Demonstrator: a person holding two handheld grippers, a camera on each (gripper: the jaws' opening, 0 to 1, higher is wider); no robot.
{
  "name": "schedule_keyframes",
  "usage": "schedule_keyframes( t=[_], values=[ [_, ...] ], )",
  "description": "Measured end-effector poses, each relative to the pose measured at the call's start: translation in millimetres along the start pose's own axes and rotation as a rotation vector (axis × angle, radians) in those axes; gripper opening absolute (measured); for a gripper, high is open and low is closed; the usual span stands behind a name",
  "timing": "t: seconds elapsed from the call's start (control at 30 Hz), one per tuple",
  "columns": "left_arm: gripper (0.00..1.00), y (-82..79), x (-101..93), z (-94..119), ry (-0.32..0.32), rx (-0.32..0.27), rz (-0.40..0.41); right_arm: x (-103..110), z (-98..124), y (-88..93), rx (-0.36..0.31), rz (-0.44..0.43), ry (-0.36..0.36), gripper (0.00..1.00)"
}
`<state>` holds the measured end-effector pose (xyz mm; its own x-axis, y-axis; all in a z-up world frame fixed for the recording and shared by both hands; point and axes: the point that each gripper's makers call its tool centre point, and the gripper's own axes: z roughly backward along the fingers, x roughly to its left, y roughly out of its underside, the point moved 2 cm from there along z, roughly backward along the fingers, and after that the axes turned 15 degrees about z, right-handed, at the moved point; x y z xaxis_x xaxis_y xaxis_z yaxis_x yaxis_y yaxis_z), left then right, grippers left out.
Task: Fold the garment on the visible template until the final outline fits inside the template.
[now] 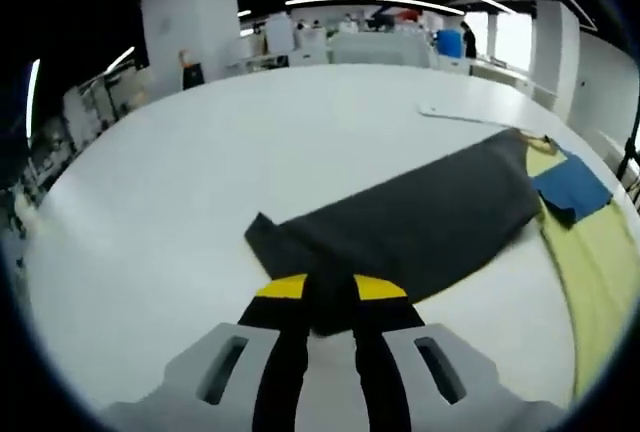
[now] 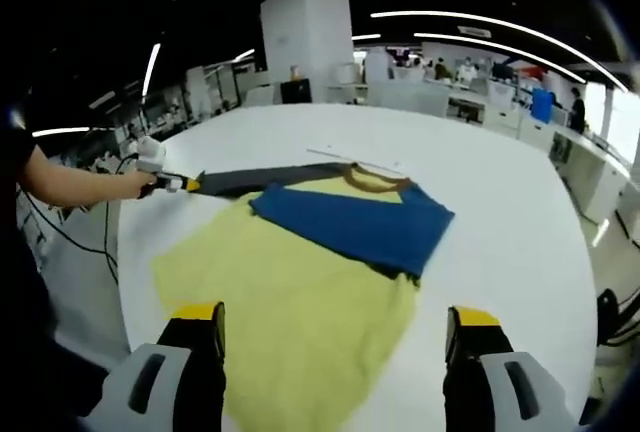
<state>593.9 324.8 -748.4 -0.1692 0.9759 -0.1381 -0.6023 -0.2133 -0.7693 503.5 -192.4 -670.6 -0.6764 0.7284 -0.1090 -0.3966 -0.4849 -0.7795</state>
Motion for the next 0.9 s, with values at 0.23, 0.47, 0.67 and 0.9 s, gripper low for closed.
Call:
schedule_keyframes(
  t=[0.23, 0.47, 0.67, 0.9],
  values=[
    [0.03, -1.1, 5.9, 4, -0.036, -0.002, -0.022, 2, 3, 0.1, -0.016, -0.005, -0.007, 0.92],
    [0.01, -15.3, 1.2, 13, 0.005, -0.067, -0.005, 4, 5, -0.9, -0.027, -0.011, -0.002, 0.92],
    [0.01, -22.0, -7.8, 19, 0.043, -0.079, -0.019, 11, 4, -5.6, -0.05, -0.004, -0.024, 0.93],
    [0.01, -27.8, -22.8, 21, 0.097, -0.089, -0.017, 20, 5, -7.1, -0.063, 0.007, -0.05, 0.96]
  ],
)
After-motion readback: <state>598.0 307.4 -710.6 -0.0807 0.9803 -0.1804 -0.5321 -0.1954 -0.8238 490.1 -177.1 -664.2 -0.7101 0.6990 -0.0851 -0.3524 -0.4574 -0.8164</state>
